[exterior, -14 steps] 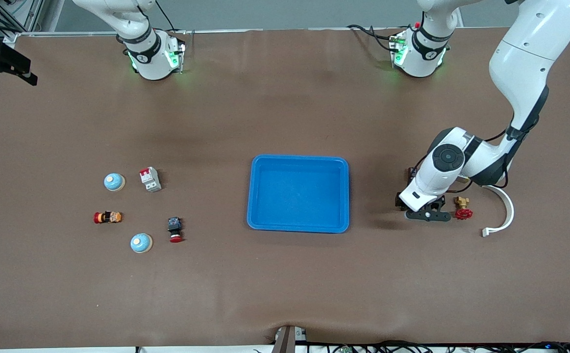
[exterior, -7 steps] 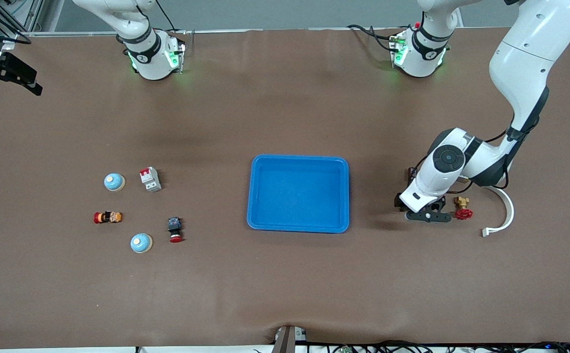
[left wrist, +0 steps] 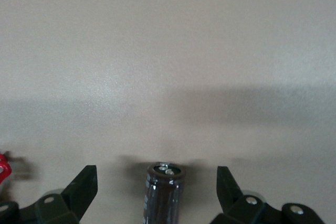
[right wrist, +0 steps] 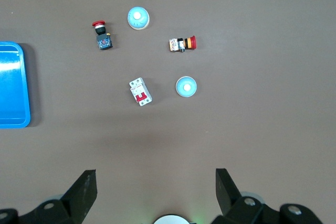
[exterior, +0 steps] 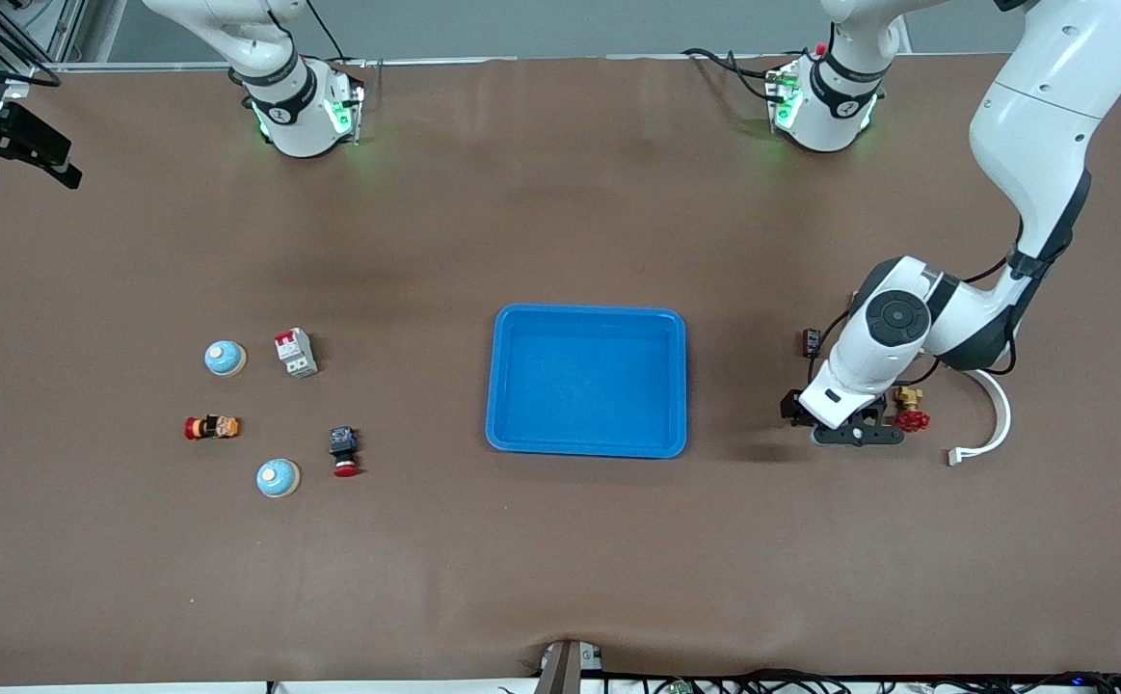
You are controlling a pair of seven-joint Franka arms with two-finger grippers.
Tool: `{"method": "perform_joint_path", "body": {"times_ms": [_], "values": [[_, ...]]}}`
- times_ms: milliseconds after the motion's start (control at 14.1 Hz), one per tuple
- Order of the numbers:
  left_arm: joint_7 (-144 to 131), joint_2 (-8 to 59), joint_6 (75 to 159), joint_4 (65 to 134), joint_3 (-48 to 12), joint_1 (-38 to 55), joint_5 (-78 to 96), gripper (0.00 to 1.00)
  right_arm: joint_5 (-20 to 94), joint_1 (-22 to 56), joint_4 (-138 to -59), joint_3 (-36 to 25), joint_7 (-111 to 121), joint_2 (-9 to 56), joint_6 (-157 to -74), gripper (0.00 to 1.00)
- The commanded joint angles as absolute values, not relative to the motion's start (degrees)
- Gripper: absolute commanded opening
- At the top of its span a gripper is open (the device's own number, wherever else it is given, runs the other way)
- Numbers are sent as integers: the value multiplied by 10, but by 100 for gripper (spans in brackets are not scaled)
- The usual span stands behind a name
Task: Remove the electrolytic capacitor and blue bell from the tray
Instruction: 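Lower the dark capacitor beside the power supply with the left gripper, then open the left gripper and release the capacitor on the table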
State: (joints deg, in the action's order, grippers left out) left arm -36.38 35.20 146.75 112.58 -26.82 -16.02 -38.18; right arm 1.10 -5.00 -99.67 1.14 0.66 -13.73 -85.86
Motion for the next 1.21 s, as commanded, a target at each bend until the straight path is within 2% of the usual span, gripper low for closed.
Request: {"method": "perform_joint_path", "body": {"times_ms": [0, 712, 783, 996, 1139], "values": [[-368, 356, 1471, 1113, -275, -165, -338, 100, 5, -53, -995, 13, 17, -139, -860, 100], [-445, 346, 1455, 1071, -296, -163, -191, 100, 15, -54, -963, 11, 11, -119, -856, 100], [-446, 346, 1420, 1047, -295, -164, -191, 100, 15, -54, -964, 11, 11, -118, -858, 100], [-438, 383, 1252, 903, -294, -160, -193, 100, 14, -57, -963, 11, 11, -118, -858, 100], [-396, 395, 1224, 855, -292, -161, -191, 100, 16, -56, -960, 11, 11, -113, -862, 100]]}}
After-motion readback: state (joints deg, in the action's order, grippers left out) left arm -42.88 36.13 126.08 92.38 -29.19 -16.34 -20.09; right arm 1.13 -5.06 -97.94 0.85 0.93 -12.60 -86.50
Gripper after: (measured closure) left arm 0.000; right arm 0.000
